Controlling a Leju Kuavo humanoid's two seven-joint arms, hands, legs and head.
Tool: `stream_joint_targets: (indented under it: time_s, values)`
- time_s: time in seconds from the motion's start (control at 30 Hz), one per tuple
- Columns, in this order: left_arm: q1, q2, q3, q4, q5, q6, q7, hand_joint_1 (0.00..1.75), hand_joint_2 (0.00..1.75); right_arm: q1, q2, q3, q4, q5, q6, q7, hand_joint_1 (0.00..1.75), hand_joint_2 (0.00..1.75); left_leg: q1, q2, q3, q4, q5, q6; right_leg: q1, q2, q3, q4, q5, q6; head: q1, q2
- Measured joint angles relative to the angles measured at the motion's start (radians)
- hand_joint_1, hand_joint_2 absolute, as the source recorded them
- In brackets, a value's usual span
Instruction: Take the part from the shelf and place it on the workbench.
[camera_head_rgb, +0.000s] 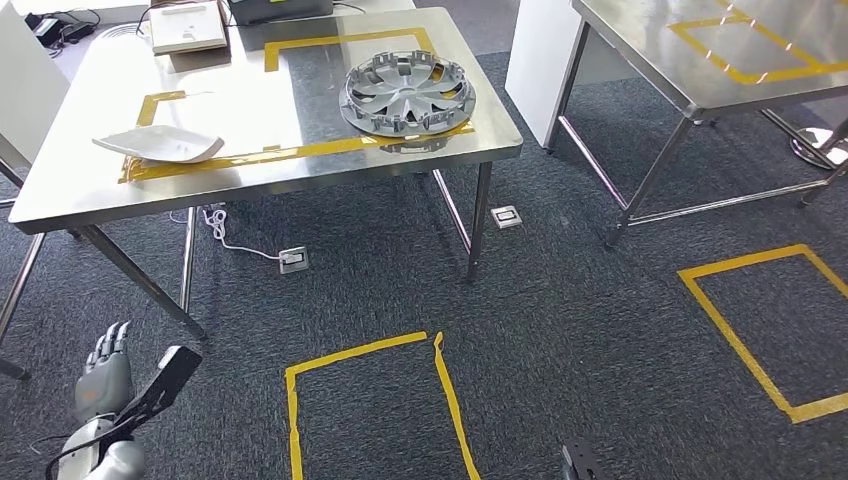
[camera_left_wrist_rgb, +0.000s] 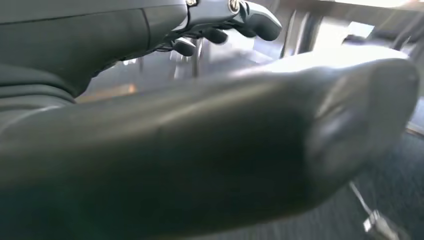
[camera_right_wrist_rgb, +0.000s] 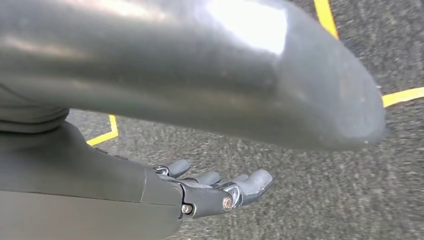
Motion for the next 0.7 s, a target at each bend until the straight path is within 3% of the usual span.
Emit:
stream_joint_targets:
  time_s: [0.17, 0.23, 0.33, 0.47, 0.5, 0.63, 0.67, 0.7]
  values:
    - [0.114, -0.087, 0.194, 0.017, 0.316, -0.181, -0.039, 0.00, 0.00, 0.007, 0.000, 0.006, 0.000, 0.027, -0.008, 0.053, 0.00, 0.00, 0.000, 0.001, 0.000, 0.000, -0.002, 0.000, -0.001, 0.001, 0.000, 0.000, -0.002, 0.001, 0.000, 0.000]
    - [0.173, -0.125, 0.281, 0.027, 0.384, -0.207, -0.035, 0.00, 0.00, 0.010, 0.000, 0.010, 0.000, 0.041, -0.006, 0.067, 0.00, 0.00, 0.000, 0.002, 0.000, 0.000, -0.003, 0.000, -0.001, 0.002, 0.000, 0.000, -0.003, 0.002, 0.000, 0.000]
    - [0.236, -0.162, 0.357, 0.039, 0.406, -0.211, -0.031, 0.00, 1.31, 0.013, 0.000, 0.018, 0.000, 0.049, -0.005, 0.076, 0.00, 0.00, -0.001, 0.002, 0.000, 0.000, -0.003, 0.001, -0.001, 0.001, -0.001, 0.000, -0.004, 0.004, 0.000, 0.000]
    - [0.271, -0.190, 0.420, 0.049, 0.435, -0.236, -0.002, 0.00, 1.31, 0.011, 0.000, 0.028, 0.000, 0.056, -0.006, 0.080, 0.00, 0.00, 0.000, 0.001, -0.004, 0.000, -0.005, 0.002, -0.001, 0.000, 0.000, 0.000, -0.005, 0.005, 0.000, 0.000]
    - [0.281, -0.196, 0.435, 0.050, 0.441, -0.243, 0.001, 0.00, 1.75, 0.011, 0.000, 0.030, 0.000, 0.059, -0.005, 0.078, 0.00, 0.00, 0.000, 0.001, -0.005, 0.000, -0.006, 0.002, -0.001, 0.000, 0.001, 0.000, -0.005, 0.005, 0.000, 0.000]
    - [0.327, -0.223, 0.479, 0.056, 0.469, -0.257, -0.033, 0.00, 1.75, 0.011, 0.000, 0.033, 0.000, 0.063, 0.003, 0.061, 0.00, 0.00, 0.000, 0.001, -0.005, 0.000, -0.006, 0.001, -0.001, 0.001, 0.000, 0.000, -0.005, 0.005, 0.000, 0.000]
    - [0.336, -0.227, 0.488, 0.057, 0.476, -0.258, -0.045, 0.00, 1.75, 0.011, 0.000, 0.033, 0.000, 0.063, 0.011, 0.057, 0.00, 0.44, 0.000, 0.001, -0.005, 0.000, -0.006, 0.001, -0.001, 0.001, 0.000, 0.000, -0.005, 0.005, 0.000, 0.000]
    - [0.340, -0.229, 0.492, 0.058, 0.479, -0.258, -0.050, 0.00, 1.75, 0.010, 0.000, 0.033, 0.000, 0.064, 0.016, 0.055, 0.00, 0.58, 0.000, 0.001, -0.005, 0.000, -0.006, 0.001, -0.001, 0.001, 0.000, 0.000, -0.005, 0.005, 0.000, 0.000]
